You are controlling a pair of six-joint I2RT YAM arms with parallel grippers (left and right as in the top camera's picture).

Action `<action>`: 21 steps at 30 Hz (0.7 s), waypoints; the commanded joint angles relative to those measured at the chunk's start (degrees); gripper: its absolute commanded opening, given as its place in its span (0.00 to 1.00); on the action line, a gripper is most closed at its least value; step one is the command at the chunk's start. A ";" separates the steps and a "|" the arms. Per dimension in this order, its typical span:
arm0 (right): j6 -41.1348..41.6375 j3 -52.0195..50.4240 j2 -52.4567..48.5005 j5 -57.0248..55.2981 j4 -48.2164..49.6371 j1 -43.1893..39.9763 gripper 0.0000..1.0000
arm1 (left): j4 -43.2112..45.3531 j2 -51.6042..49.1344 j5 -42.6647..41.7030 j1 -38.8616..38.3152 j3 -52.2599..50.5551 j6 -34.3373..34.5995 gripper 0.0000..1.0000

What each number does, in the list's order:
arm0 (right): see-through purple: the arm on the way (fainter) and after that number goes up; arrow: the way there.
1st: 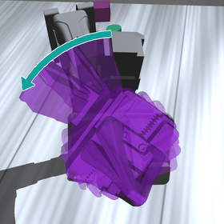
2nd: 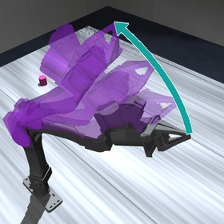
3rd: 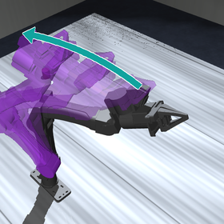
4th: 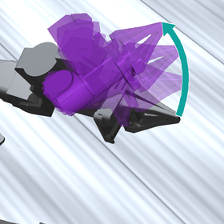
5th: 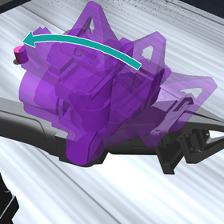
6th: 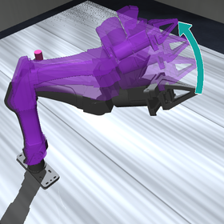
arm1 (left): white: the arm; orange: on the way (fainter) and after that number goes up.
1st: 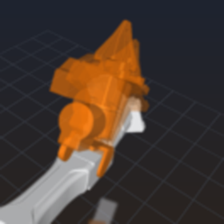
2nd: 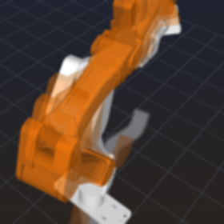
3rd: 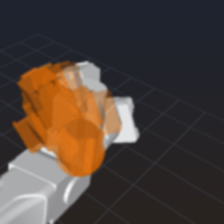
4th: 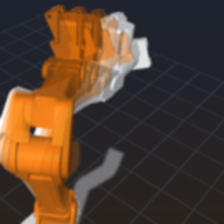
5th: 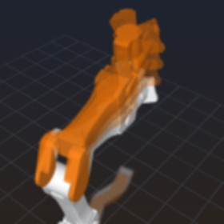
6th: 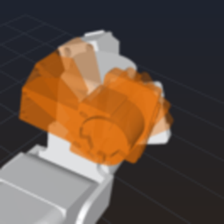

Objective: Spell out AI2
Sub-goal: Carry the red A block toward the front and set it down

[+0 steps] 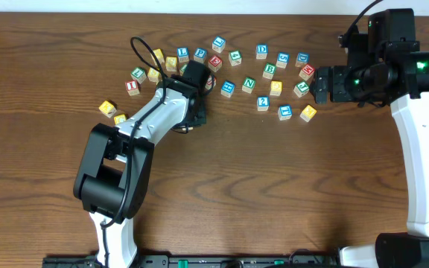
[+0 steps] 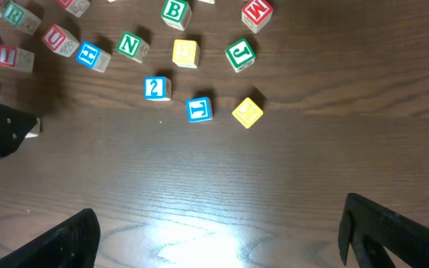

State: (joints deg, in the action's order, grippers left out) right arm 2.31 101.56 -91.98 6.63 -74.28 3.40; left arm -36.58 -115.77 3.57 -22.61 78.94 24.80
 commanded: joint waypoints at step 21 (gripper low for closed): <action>-0.68 0.26 0.09 -0.07 -0.07 -0.31 0.99 | 0.66 -0.35 -0.35 -0.35 -0.20 -11.41 0.34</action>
State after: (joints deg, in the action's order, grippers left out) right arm 2.28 101.56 -91.98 6.63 -74.30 3.40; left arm -35.90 -115.77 3.31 -22.79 78.96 14.57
